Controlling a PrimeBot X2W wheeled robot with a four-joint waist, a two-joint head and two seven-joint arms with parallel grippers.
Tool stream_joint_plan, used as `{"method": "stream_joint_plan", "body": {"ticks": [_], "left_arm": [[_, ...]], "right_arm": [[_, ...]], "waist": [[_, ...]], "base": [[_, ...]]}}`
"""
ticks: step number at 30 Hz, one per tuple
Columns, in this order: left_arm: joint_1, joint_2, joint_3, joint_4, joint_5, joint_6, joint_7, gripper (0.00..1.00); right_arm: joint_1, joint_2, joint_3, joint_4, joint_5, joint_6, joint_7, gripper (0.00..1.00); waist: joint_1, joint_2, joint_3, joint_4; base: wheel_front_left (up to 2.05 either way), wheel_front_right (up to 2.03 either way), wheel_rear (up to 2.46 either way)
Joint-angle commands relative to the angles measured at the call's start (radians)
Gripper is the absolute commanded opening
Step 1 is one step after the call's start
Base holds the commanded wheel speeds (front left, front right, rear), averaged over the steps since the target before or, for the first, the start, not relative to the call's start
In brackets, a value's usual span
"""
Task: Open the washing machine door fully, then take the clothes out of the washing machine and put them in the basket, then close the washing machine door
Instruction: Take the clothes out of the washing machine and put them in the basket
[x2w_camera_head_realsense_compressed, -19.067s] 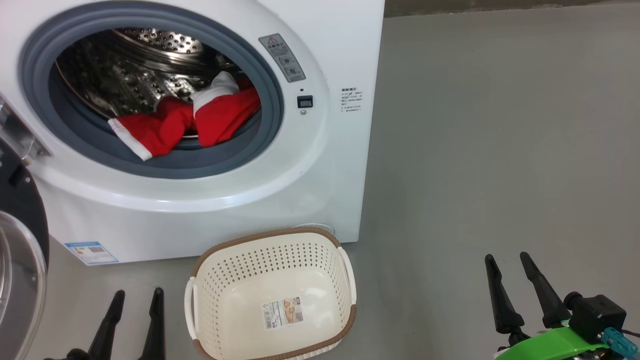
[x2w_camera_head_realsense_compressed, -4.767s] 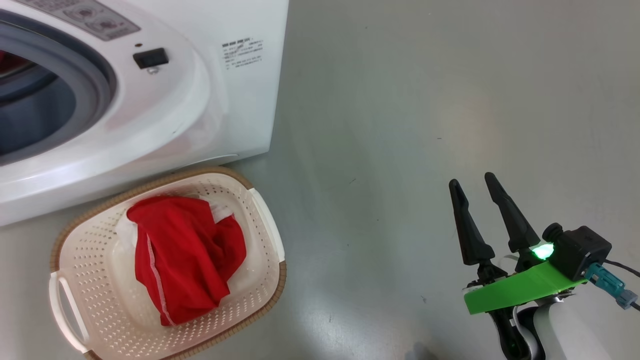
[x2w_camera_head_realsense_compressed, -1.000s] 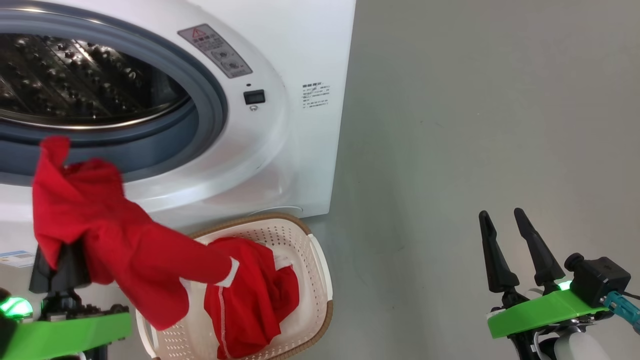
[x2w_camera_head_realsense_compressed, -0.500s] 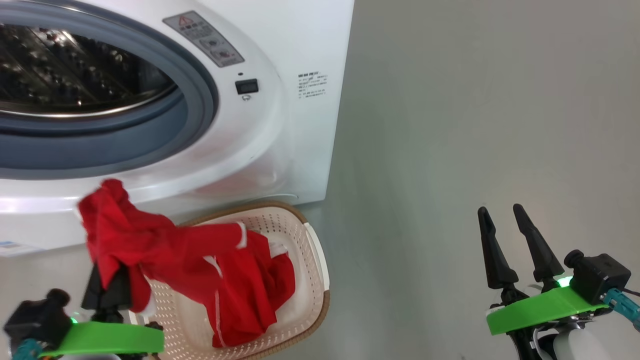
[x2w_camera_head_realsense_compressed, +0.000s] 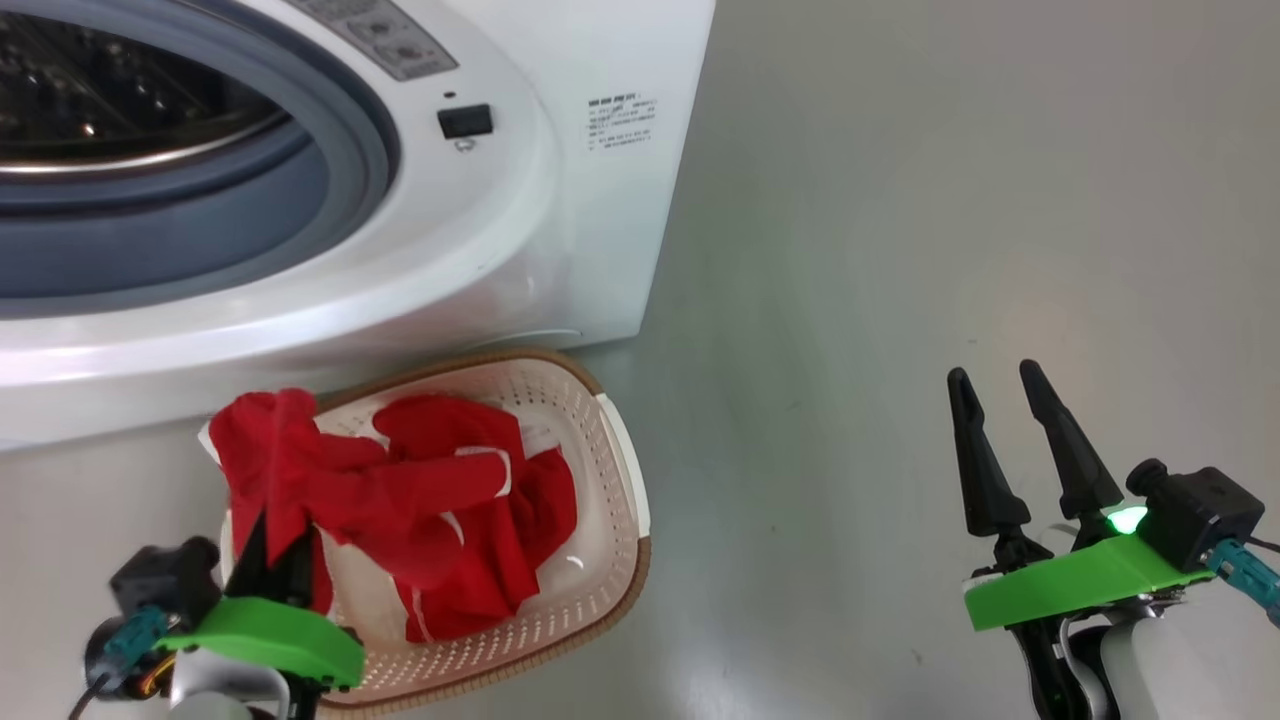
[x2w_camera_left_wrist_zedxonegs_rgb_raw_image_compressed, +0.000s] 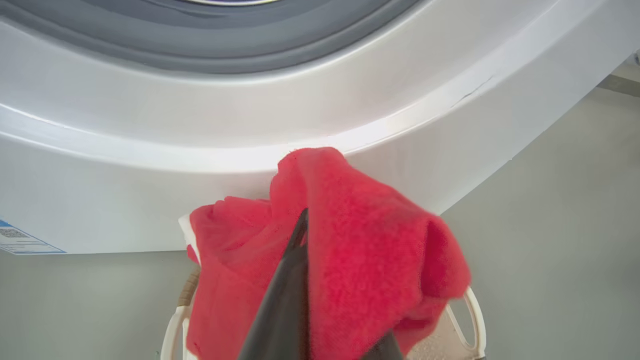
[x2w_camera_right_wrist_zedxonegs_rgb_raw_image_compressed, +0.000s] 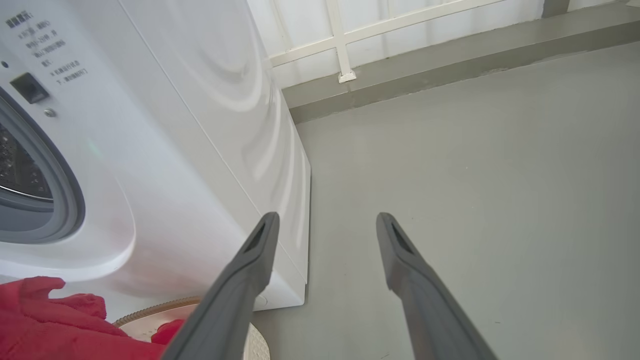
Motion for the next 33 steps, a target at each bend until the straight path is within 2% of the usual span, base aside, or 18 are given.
{"method": "stream_joint_plan", "body": {"ticks": [1,17,30,31,33], "left_arm": [[-0.019,0.03,0.016,0.005,0.001,-0.005,-0.005,0.0],[-0.224,0.085,-0.171,0.358,-0.103,-0.005,-0.005,0.0],[-0.302,0.128,-0.257,0.466,-0.209,-0.005,-0.005,0.01],[-0.306,0.129,-0.26,0.468,-0.213,-0.005,-0.005,0.07],[-0.311,0.131,-0.263,0.47,-0.22,-0.005,-0.005,0.41]], "right_arm": [[-0.013,-0.004,0.024,-0.026,0.002,0.005,-0.006,1.0],[-0.068,-0.004,0.054,-0.046,0.007,0.005,-0.006,1.0],[-0.08,-0.004,0.064,-0.055,0.001,0.005,-0.006,1.0],[-0.08,-0.004,0.064,-0.055,0.0,0.005,-0.006,1.0],[-0.08,-0.004,0.064,-0.054,-0.003,0.005,-0.006,1.0]], "waist": [[0.0,-0.0001,0.031,-0.007],[0.0,-0.0001,0.164,-0.029],[0.0,-0.0001,0.208,-0.037],[0.0,-0.0001,0.207,-0.036],[0.0,-0.0001,0.206,-0.035]], "base": [[0.0,0.0,0.0],[0.0,0.0,0.0],[0.0,0.0,0.0],[0.0,0.0,0.0],[0.0,0.0,0.0]]}}
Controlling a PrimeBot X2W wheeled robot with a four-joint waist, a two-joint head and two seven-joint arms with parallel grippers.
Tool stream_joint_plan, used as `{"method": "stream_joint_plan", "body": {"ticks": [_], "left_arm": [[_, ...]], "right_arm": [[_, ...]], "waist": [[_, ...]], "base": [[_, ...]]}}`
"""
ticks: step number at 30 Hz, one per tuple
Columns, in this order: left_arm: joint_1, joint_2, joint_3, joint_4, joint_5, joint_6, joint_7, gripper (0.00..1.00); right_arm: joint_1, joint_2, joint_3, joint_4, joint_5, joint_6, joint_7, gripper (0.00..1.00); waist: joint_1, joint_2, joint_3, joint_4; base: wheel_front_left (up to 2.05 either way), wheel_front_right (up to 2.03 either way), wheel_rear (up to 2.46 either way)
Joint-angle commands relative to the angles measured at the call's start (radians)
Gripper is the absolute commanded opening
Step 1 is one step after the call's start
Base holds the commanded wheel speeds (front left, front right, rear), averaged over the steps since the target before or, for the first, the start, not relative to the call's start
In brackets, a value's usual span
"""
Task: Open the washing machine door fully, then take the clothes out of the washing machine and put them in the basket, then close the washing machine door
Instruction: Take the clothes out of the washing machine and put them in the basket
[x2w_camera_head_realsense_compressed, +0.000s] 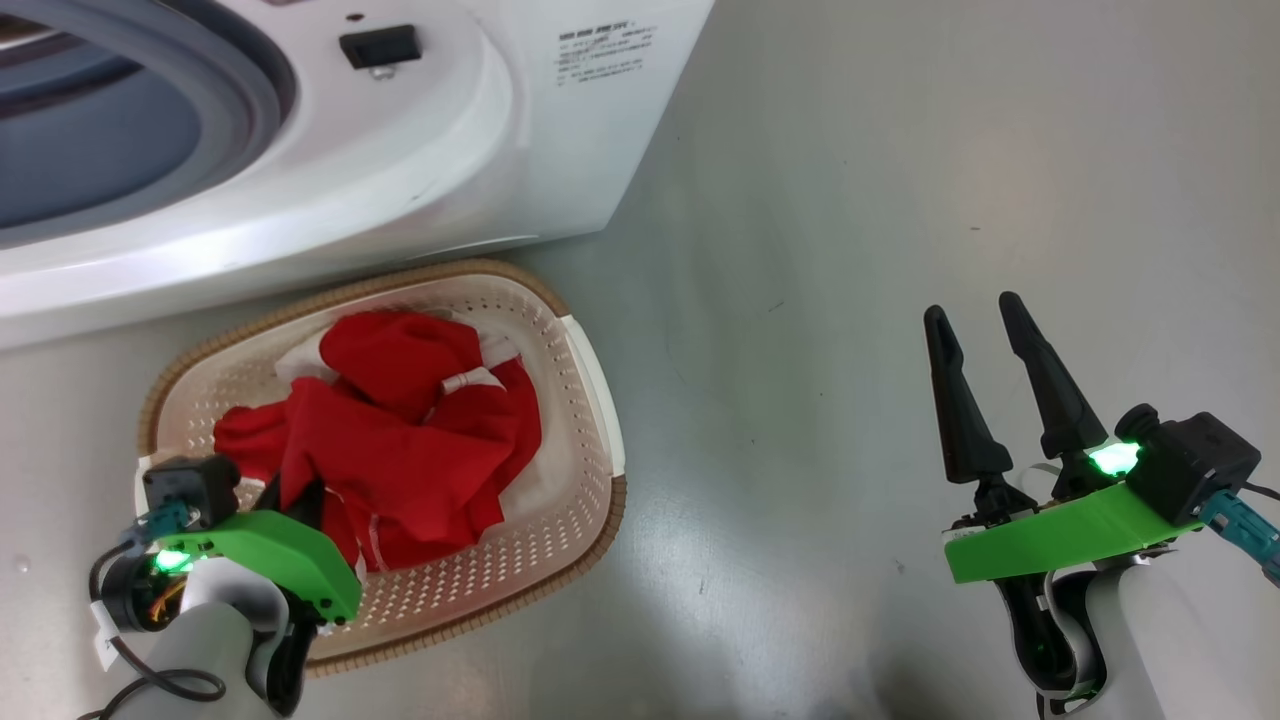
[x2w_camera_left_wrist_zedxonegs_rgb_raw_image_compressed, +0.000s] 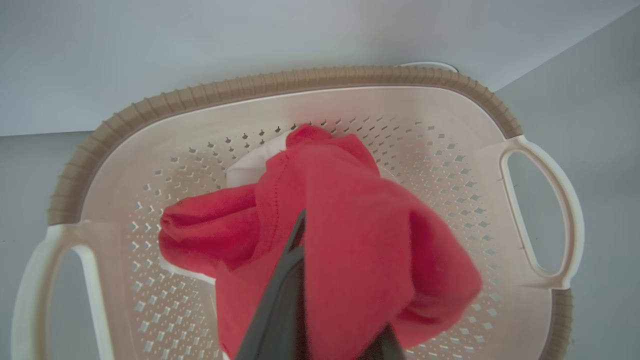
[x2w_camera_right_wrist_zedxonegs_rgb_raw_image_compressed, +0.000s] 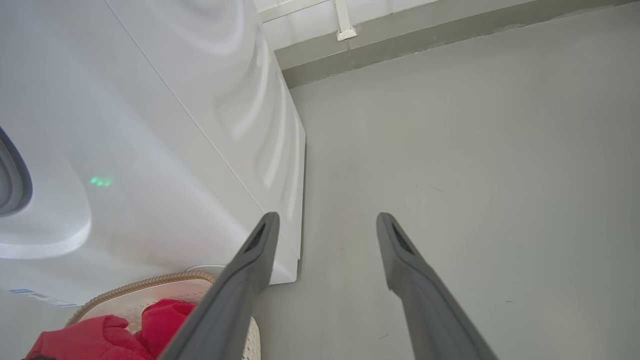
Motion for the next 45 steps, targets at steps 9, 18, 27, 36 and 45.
{"method": "stream_joint_plan", "body": {"ticks": [9,18,27,36,45], "left_arm": [[0.034,0.029,0.016,-0.013,-0.028,-0.005,-0.005,1.0],[0.088,0.02,0.062,-0.059,-0.022,-0.005,-0.005,1.0],[0.168,-0.002,0.133,-0.159,0.005,-0.005,-0.005,1.0],[0.258,-0.017,0.199,-0.319,0.092,-0.005,-0.005,1.0],[0.336,-0.04,0.249,-0.466,0.177,-0.005,-0.005,1.0]], "right_arm": [[0.019,-0.004,0.025,-0.011,-0.013,0.005,-0.006,1.0],[0.034,-0.004,0.015,0.004,-0.019,0.005,-0.006,1.0],[0.066,-0.004,0.012,0.03,-0.028,0.005,-0.006,1.0],[0.105,-0.004,0.005,0.054,-0.051,0.005,-0.006,1.0],[0.154,-0.004,-0.009,0.059,-0.054,0.005,-0.006,1.0]], "waist": [[0.0,-0.0001,-0.051,0.009],[0.0,-0.0001,-0.135,0.022],[0.0,-0.0001,-0.249,0.046],[0.0,-0.0001,-0.362,0.062],[0.0,-0.0001,-0.442,0.073]], "base": [[0.0,0.0,0.0],[0.0,0.0,0.0],[0.0,0.0,0.0],[0.0,0.0,0.0],[0.0,0.0,0.0]]}}
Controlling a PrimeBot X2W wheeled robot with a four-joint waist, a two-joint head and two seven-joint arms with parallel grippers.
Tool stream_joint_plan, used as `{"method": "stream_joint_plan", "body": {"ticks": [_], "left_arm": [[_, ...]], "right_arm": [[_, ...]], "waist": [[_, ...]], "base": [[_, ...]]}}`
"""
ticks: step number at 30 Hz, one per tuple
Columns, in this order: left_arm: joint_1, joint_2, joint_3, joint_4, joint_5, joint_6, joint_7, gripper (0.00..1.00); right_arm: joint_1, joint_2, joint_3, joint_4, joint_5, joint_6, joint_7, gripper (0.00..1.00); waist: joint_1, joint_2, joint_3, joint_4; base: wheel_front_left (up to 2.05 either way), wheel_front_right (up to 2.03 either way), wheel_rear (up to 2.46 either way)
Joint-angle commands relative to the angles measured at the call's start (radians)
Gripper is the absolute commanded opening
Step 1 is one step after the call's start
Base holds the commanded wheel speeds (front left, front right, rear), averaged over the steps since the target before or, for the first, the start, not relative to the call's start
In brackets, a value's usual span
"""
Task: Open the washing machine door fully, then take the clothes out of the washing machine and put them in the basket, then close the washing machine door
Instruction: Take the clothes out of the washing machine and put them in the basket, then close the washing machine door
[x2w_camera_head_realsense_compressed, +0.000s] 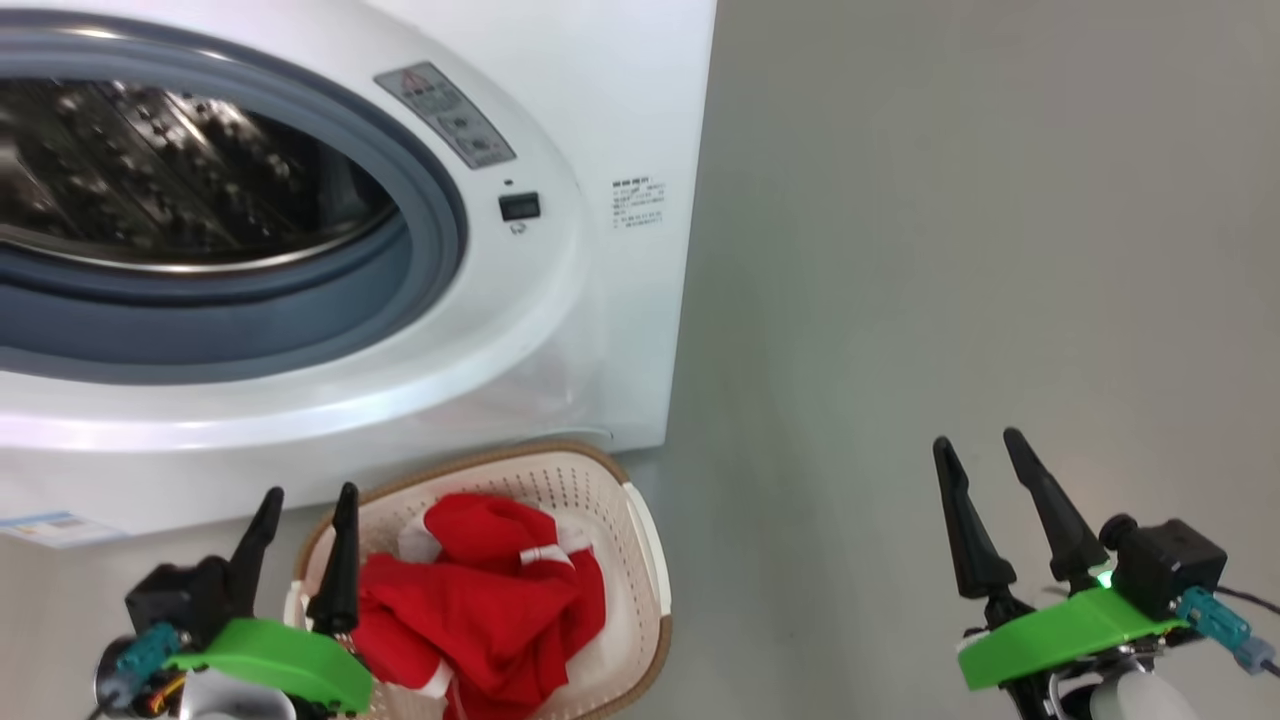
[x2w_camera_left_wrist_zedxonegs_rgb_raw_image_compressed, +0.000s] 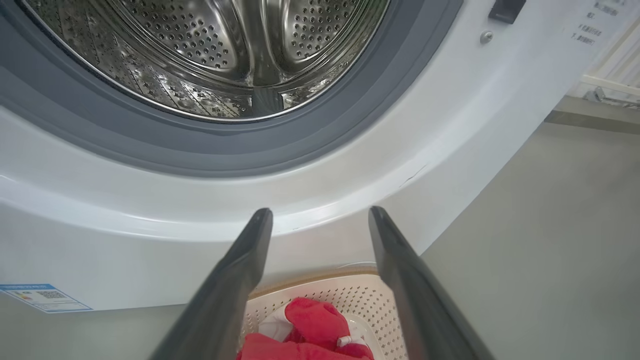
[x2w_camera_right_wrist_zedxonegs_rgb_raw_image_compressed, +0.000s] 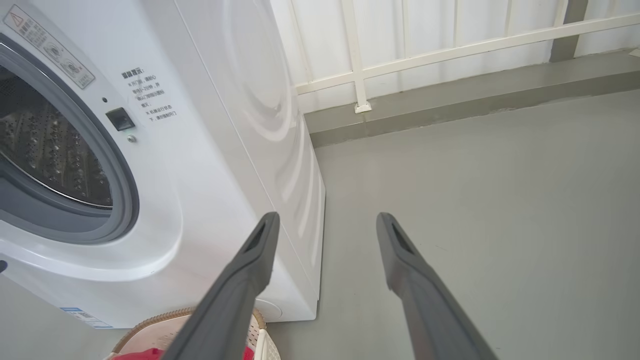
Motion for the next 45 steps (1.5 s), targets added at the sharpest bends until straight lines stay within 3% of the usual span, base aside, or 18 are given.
{"method": "stream_joint_plan", "body": {"ticks": [1,26,45], "left_arm": [[0.019,0.016,0.039,-0.036,0.016,-0.005,-0.005,1.0],[0.306,-0.019,0.136,-0.329,0.113,-0.005,-0.005,1.0],[0.343,-0.044,0.16,-0.361,0.12,-0.005,-0.005,1.0]], "right_arm": [[0.009,-0.004,0.019,-0.018,-0.014,0.005,-0.006,1.0],[0.158,-0.005,0.008,-0.006,-0.029,0.005,-0.006,1.0],[0.173,-0.011,0.005,-0.01,-0.031,0.005,-0.006,1.0]], "waist": [[0.0,0.0,-0.041,0.011],[0.0,0.0,-0.222,0.019],[0.0,0.0,-0.227,0.023]], "base": [[0.0,0.0,0.0],[0.0,0.0,0.0],[0.0,0.0,0.0]]}}
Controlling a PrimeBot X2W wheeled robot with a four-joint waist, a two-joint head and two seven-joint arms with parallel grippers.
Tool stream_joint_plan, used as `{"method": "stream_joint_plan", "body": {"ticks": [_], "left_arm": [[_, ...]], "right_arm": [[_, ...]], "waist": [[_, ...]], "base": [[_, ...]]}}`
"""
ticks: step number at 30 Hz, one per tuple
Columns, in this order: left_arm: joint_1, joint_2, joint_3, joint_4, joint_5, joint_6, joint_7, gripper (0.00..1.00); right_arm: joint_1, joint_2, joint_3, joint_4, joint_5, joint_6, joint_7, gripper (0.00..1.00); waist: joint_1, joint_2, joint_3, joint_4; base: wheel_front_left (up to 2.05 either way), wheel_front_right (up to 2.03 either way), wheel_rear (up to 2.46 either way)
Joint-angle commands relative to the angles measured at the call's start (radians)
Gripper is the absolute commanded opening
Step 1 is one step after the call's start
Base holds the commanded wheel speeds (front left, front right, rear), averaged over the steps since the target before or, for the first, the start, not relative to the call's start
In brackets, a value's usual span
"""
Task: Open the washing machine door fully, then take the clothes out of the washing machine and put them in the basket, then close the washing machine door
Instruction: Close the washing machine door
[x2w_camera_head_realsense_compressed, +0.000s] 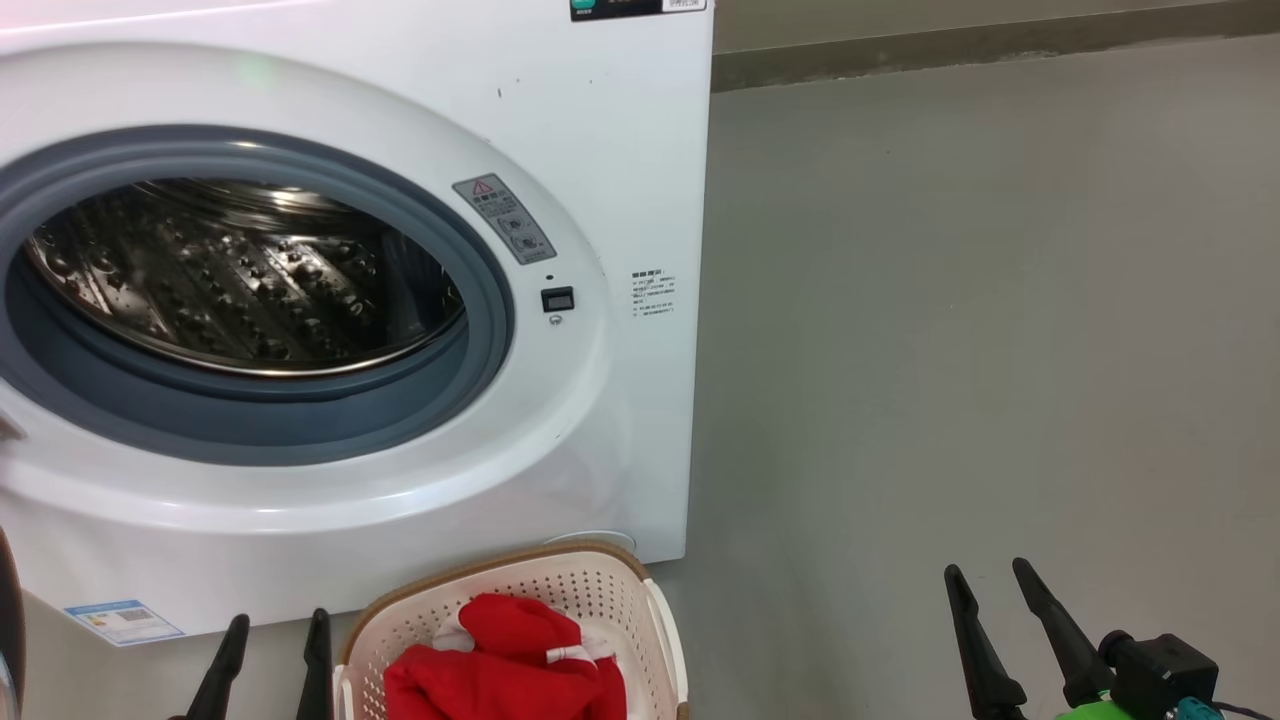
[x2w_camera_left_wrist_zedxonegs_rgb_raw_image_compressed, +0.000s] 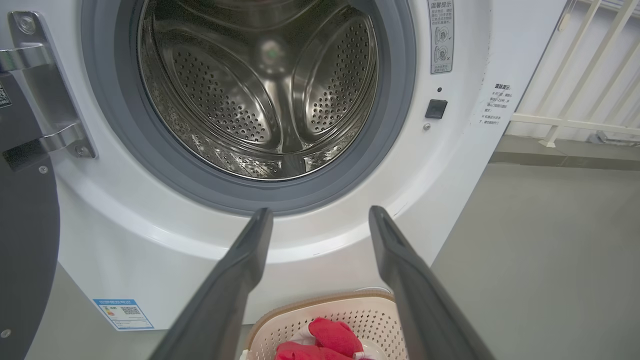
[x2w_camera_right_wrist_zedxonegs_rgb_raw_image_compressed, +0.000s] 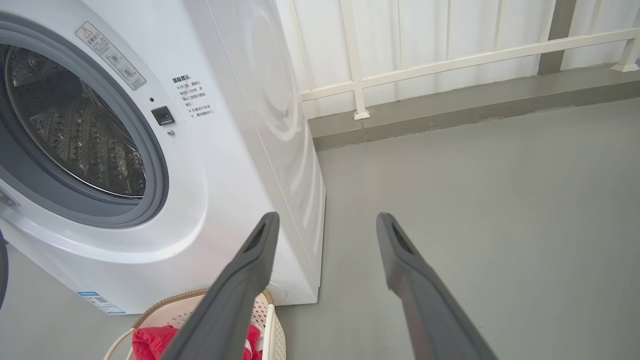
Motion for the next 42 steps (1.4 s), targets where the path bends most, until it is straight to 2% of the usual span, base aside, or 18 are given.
{"method": "stream_joint_plan", "body": {"ticks": [1,9,42], "left_arm": [[-0.012,0.007,0.037,-0.03,0.013,-0.005,-0.005,1.0],[-0.016,0.002,0.035,-0.031,0.014,-0.005,-0.005,1.0],[-0.038,0.007,0.031,-0.033,0.009,-0.005,-0.005,1.0]], "right_arm": [[-0.012,-0.014,0.02,-0.025,-0.006,0.005,-0.006,1.0],[-0.012,-0.014,0.018,-0.027,-0.007,0.005,-0.006,1.0],[-0.032,-0.008,0.013,-0.024,-0.009,0.005,-0.006,1.0]], "waist": [[-0.0001,0.0,0.001,0.0],[-0.0001,0.0,0.008,0.003],[-0.0001,0.0,0.03,0.028]], "base": [[0.0,0.0,0.0],[-0.22,0.22,0.0],[-0.88,0.88,0.0]]}}
